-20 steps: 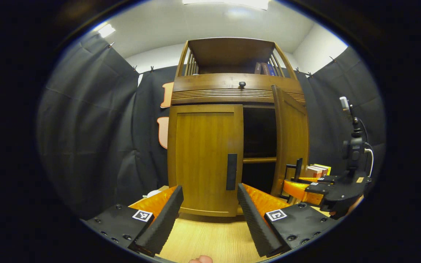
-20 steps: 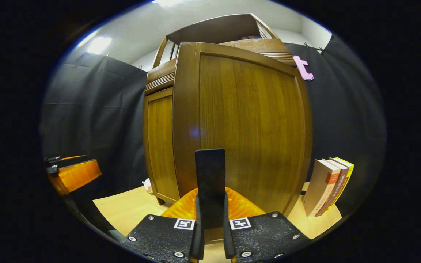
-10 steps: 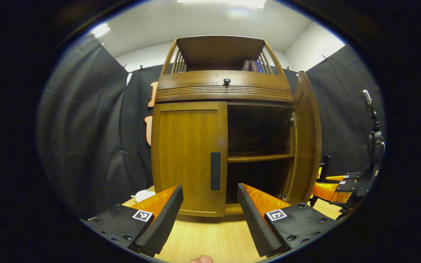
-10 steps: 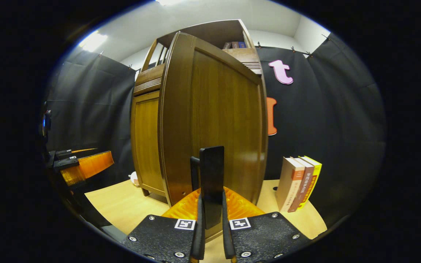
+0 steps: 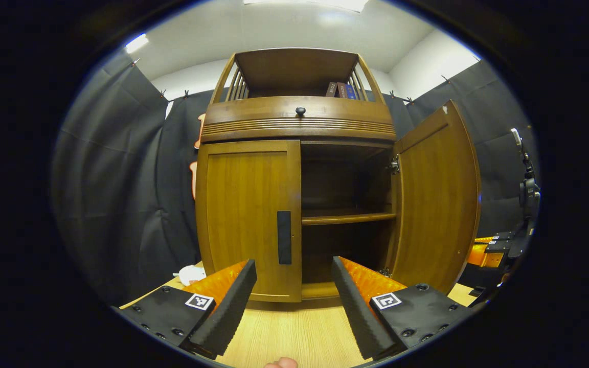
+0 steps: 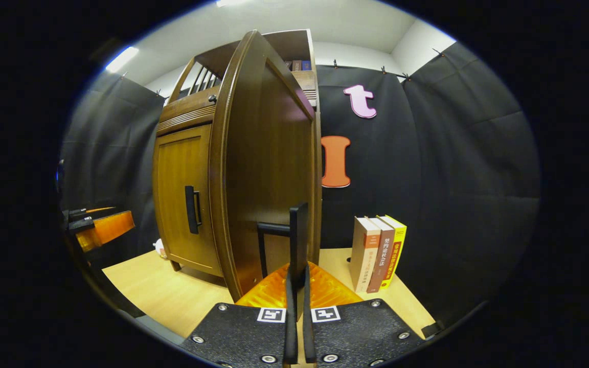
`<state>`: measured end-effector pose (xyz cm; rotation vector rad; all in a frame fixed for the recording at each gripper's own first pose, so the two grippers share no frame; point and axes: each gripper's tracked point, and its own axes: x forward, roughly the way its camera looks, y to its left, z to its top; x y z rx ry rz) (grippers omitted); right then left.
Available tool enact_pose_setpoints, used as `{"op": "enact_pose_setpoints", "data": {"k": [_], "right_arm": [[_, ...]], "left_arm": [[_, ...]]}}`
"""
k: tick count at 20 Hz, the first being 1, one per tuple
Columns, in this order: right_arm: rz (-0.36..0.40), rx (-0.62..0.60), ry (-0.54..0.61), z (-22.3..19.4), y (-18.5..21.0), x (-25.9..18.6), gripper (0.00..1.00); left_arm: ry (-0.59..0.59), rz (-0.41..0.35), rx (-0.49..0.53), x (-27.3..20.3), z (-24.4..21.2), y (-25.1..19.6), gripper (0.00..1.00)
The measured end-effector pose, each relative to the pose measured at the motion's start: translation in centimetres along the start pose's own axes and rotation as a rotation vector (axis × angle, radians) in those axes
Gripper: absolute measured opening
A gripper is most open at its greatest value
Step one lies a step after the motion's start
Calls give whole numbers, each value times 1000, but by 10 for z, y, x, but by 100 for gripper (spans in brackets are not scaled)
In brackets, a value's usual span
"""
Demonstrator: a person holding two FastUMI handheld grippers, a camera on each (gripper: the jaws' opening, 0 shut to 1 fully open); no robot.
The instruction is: Open the right door of the double-door shoe cabinet with the right hand, and open the left door with the left hand.
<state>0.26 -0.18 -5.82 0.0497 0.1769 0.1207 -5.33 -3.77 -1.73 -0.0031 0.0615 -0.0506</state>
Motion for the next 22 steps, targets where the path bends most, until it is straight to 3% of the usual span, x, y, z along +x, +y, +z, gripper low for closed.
{"op": "enact_pose_setpoints", "data": {"k": [9,10,11,16,22], "right_arm": [[0,-12,-15,-11,-29,-7,4],[6,-1,-19,-12,-34,-6,8],[14,6,-20,-12,-37,-6,3],[55,53,-78,-14,-56,-7,2],[66,45,-36,-18,-58,-7,2]], "left_arm": [[2,22,-10,-4,-3,9,94],[4,24,-10,-4,-2,11,94],[4,27,-10,-5,-2,12,94],[8,29,-12,-6,-5,14,94],[1,28,-11,-10,-2,14,94]]}}
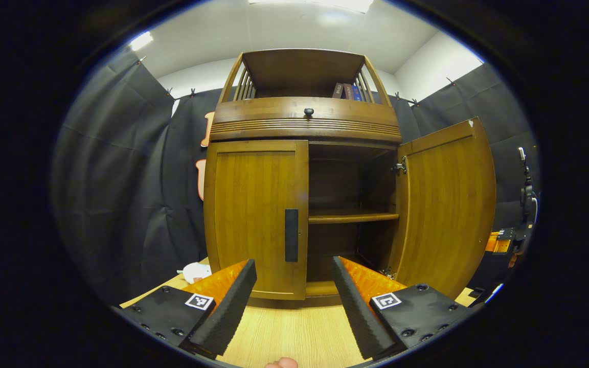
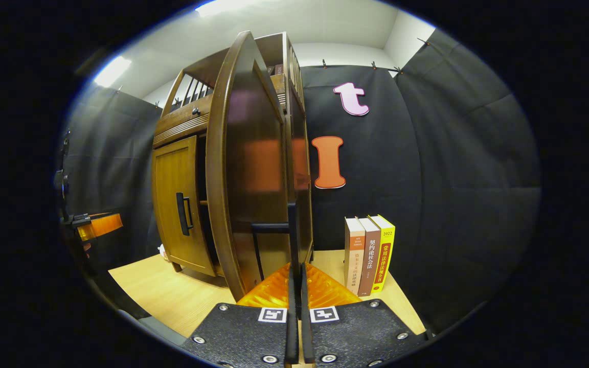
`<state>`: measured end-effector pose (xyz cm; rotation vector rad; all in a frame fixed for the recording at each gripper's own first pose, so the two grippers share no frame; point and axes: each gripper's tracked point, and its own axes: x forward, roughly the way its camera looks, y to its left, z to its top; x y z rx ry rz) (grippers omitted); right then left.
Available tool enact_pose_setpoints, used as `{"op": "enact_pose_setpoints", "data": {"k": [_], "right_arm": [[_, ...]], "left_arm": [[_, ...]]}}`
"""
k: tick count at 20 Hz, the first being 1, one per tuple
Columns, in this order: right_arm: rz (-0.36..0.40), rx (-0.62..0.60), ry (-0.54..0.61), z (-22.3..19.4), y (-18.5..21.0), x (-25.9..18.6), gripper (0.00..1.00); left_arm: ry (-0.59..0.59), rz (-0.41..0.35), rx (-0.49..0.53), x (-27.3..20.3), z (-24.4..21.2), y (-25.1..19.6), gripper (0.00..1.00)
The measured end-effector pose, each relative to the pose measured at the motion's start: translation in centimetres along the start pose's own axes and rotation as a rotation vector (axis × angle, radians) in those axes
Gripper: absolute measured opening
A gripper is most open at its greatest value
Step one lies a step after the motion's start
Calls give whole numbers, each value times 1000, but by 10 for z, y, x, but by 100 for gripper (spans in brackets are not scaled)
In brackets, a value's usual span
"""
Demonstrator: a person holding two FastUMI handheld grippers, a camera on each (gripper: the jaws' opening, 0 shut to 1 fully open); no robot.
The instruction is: Open the right door of the double-door shoe cabinet with the right hand, and open the left door with the left hand.
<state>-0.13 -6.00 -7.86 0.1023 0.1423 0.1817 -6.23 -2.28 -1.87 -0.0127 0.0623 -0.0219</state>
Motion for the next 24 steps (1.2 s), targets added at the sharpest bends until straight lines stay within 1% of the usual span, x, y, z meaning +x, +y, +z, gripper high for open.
{"op": "enact_pose_setpoints", "data": {"k": [5,8,9,11,13,15,18,20,21,22,24], "right_arm": [[-24,7,16,-9,2,-11,2],[-50,-20,34,-16,1,-21,2],[-60,-25,38,-17,1,-25,2],[-84,-24,41,-18,3,-33,2],[-89,-41,46,-20,11,-44,2],[-106,-73,47,-18,14,-54,2],[-119,-50,44,-20,10,-55,3],[-147,-26,48,-17,1,-58,23],[-163,-22,41,-15,-3,-59,34],[-173,-20,35,-13,-6,-59,44],[-205,-33,22,-9,-13,-59,65]], "left_arm": [[15,9,-13,0,-7,3,94],[23,4,-13,0,-10,2,94],[25,3,-11,0,-11,2,96],[37,-1,-11,0,-15,2,97],[45,2,-20,-1,-18,5,94],[59,3,-32,3,-22,6,94],[66,9,-36,13,-24,12,94],[61,14,-36,24,-23,16,94],[66,14,-36,32,-24,17,96],[67,16,-38,40,-24,19,94],[64,14,-52,58,-18,23,94]]}}
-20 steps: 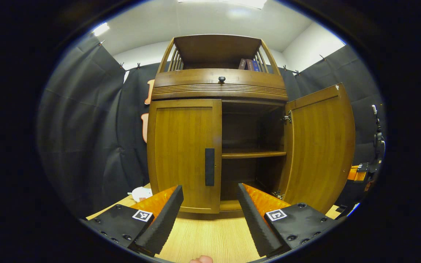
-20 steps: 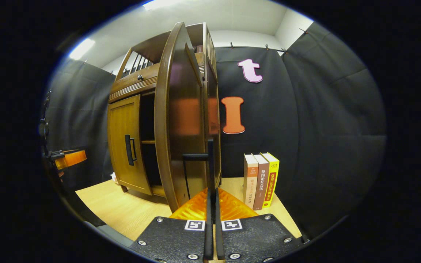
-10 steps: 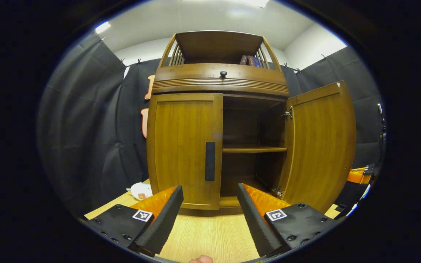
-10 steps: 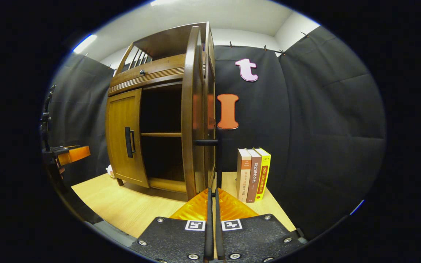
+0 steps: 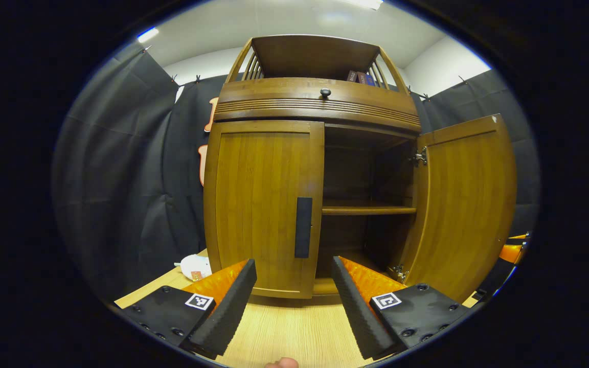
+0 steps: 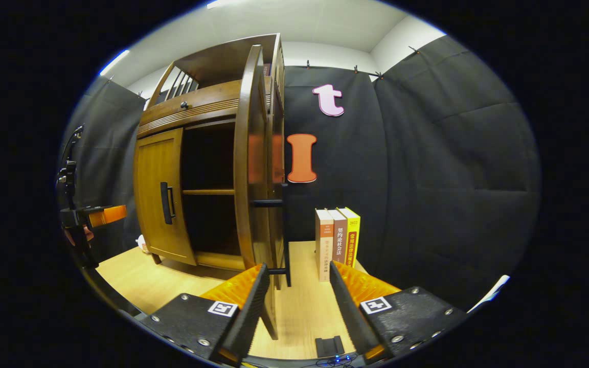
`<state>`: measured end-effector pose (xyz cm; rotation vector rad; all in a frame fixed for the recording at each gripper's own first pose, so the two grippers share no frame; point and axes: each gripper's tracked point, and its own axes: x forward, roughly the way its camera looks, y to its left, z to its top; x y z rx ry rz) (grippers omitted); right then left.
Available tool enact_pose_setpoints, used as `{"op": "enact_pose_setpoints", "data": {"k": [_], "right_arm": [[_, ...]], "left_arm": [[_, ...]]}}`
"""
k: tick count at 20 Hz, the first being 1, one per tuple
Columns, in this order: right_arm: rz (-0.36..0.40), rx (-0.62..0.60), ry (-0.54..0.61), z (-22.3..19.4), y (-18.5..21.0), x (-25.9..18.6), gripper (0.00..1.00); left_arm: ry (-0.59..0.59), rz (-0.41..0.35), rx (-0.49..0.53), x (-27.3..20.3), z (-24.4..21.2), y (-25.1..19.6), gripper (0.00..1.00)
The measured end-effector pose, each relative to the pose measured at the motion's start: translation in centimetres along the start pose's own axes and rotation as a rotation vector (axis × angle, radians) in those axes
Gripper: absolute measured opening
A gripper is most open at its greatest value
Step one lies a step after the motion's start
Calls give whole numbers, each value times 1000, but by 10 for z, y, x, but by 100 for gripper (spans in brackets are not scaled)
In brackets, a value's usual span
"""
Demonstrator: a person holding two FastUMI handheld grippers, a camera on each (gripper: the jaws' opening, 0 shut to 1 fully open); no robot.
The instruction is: Open the right door of the double-door shoe cabinet with the right hand, and open the left door with the left hand.
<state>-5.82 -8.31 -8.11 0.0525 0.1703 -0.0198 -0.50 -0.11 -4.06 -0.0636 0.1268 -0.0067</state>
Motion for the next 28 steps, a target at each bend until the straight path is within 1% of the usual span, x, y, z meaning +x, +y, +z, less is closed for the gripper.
{"op": "enact_pose_setpoints", "data": {"k": [2,4,6,7,11,12,15,20,22,25,26,28], "right_arm": [[-23,3,-26,7,-5,-2,87],[-26,19,-51,15,-6,-4,99],[-39,27,-69,19,-11,-6,99],[-43,32,-75,22,-14,-7,99],[-65,46,-101,26,-20,-13,99],[-66,47,-103,25,-19,-13,92],[-70,53,-102,22,-20,-19,93],[-83,44,-106,25,-24,-18,92],[-83,41,-111,27,-24,-18,92],[-76,37,-113,29,-20,-13,93],[-73,35,-114,29,-19,-12,92],[-68,30,-115,30,-16,-11,93]], "left_arm": [[-13,-8,2,20,9,0,94],[-31,-23,29,41,17,-5,94],[-43,-43,56,65,22,-12,94],[-32,-40,63,79,22,-12,94],[8,-45,46,128,11,-15,94],[8,-39,53,140,9,-13,94],[11,-44,77,171,0,-13,94],[16,-42,95,196,-5,-9,92],[10,-64,79,197,-8,-13,90],[8,-87,79,199,-8,-15,82],[7,-99,65,199,-9,-17,82],[8,-107,54,199,-10,-18,71]]}}
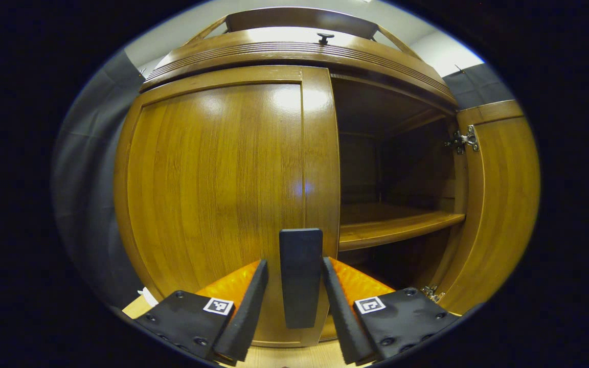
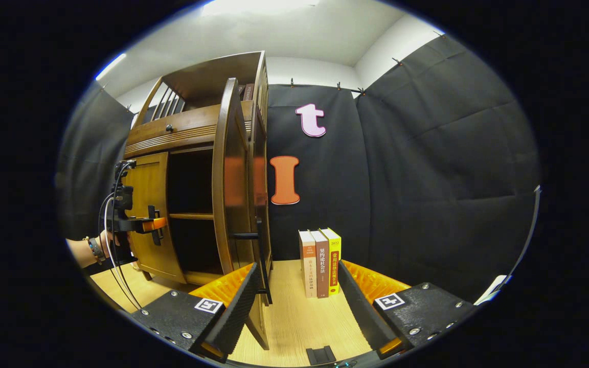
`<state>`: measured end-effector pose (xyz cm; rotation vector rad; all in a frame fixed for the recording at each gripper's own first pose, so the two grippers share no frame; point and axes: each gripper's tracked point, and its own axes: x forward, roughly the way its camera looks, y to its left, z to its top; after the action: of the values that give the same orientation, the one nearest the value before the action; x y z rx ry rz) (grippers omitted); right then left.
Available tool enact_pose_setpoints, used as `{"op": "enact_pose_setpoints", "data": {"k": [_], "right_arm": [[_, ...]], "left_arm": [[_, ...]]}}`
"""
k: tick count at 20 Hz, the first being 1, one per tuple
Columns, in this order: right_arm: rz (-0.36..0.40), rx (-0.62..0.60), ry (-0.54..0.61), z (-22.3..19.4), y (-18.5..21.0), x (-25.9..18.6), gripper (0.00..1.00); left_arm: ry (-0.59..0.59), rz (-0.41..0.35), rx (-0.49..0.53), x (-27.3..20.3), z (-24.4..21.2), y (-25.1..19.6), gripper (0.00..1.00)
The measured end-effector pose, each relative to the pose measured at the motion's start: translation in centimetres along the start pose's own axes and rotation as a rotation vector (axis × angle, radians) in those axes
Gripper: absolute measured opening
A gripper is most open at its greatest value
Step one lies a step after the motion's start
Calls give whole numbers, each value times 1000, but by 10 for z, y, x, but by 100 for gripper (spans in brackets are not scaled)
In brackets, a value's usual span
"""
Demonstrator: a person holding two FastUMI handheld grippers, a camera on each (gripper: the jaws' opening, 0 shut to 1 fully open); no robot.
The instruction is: Open the right door of the double-door shoe cabinet with the right hand, and open the left door with the left hand.
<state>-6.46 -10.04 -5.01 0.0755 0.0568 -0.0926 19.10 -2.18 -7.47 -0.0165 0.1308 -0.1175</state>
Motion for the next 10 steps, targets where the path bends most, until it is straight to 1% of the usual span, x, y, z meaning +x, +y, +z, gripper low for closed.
{"op": "enact_pose_setpoints", "data": {"k": [1,3,6,8,10], "right_arm": [[1,-3,0,0,1,-1,93],[6,-6,6,-4,4,-1,92],[16,-14,11,-7,9,-8,92],[23,-21,12,-6,11,-12,93],[23,-24,14,-6,13,-14,92]], "left_arm": [[-4,-6,0,-1,0,-4,61],[-7,18,3,-2,1,-3,41],[3,7,-38,-1,1,-5,37],[20,16,-15,-6,-2,-3,34],[12,15,-10,-15,-1,-2,30]]}}
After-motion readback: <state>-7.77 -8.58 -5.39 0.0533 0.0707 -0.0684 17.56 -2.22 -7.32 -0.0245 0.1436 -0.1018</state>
